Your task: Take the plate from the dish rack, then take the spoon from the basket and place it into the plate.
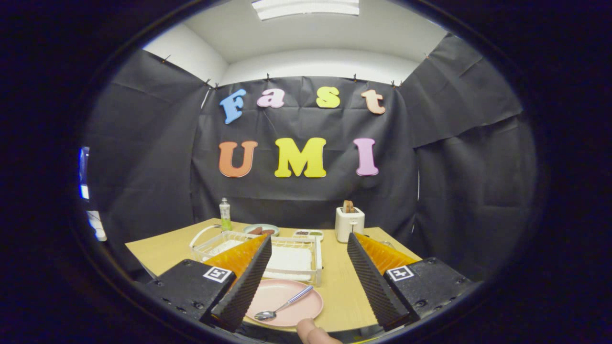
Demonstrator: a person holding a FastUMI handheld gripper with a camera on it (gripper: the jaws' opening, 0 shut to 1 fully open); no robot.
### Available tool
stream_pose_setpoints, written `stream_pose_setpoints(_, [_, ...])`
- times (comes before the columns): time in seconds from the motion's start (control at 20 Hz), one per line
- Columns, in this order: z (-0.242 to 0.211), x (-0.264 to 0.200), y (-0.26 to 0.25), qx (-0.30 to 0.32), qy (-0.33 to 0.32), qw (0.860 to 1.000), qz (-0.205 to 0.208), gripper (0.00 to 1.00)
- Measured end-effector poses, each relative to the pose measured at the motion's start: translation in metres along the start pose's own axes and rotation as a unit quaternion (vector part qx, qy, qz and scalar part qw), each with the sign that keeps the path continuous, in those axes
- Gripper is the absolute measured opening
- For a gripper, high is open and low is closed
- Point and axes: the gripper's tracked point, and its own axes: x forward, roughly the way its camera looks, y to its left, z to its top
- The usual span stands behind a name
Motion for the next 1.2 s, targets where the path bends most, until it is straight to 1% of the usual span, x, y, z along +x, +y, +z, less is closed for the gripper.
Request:
stream_pose_setpoints(0.15, [0.014,-0.015,-0.007,-0.003,-0.011,1.000,-0.006,1.00])
stream_pose_setpoints(0.35, [0.021,-0.026,-0.024,-0.001,-0.001,1.000,-0.006,1.00])
stream_pose_setpoints(0.45, [0.023,-0.026,-0.040,-0.002,0.006,1.000,-0.016,1.00])
stream_pose_setpoints(0.6, [0.032,-0.028,-0.063,-0.011,-0.009,0.999,-0.035,1.00])
stream_pose_setpoints(0.8, [0.033,-0.030,-0.078,-0.010,-0.015,0.999,-0.040,1.00])
stream_pose_setpoints(1.05, [0.026,-0.029,-0.086,0.001,0.002,0.999,-0.035,1.00])
stream_pose_setpoints(1.2, [0.027,-0.027,-0.090,0.010,0.001,0.999,-0.036,1.00])
